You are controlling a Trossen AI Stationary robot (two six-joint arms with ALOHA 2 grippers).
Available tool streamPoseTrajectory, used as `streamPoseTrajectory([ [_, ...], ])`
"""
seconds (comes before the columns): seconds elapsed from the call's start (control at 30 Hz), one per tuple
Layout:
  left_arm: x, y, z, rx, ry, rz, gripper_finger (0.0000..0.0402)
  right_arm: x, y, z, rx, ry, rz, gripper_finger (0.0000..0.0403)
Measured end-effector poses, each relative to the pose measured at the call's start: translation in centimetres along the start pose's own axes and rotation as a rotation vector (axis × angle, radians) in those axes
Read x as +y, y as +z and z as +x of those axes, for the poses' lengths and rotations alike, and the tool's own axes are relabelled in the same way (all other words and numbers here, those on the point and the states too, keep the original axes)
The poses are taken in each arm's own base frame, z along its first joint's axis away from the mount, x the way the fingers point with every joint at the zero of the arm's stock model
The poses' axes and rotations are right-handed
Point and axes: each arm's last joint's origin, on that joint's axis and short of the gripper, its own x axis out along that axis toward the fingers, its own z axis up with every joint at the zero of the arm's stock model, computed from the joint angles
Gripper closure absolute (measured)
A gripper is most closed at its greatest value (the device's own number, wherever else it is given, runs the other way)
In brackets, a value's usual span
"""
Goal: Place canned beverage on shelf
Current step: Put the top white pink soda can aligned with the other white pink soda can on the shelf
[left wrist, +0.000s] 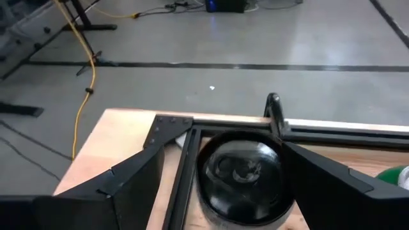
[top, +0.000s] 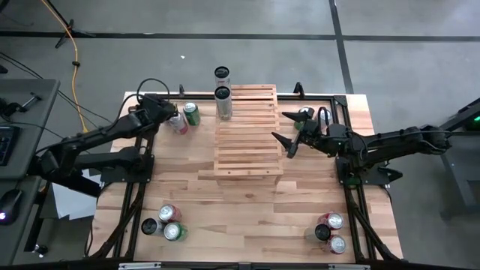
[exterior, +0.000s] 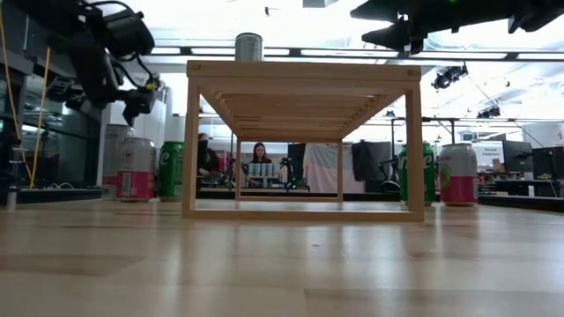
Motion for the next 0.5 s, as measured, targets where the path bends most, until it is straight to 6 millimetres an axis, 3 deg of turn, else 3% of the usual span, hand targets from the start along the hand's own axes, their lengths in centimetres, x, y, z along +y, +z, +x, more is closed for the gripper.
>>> streamPoseTrajectory([
  [0.5,-0.60,0.20,0.20,-0.041,-0.050,-0.040,0.0098,0.00,0.00,0.00,0.000,0.000,0.000,0.0015],
])
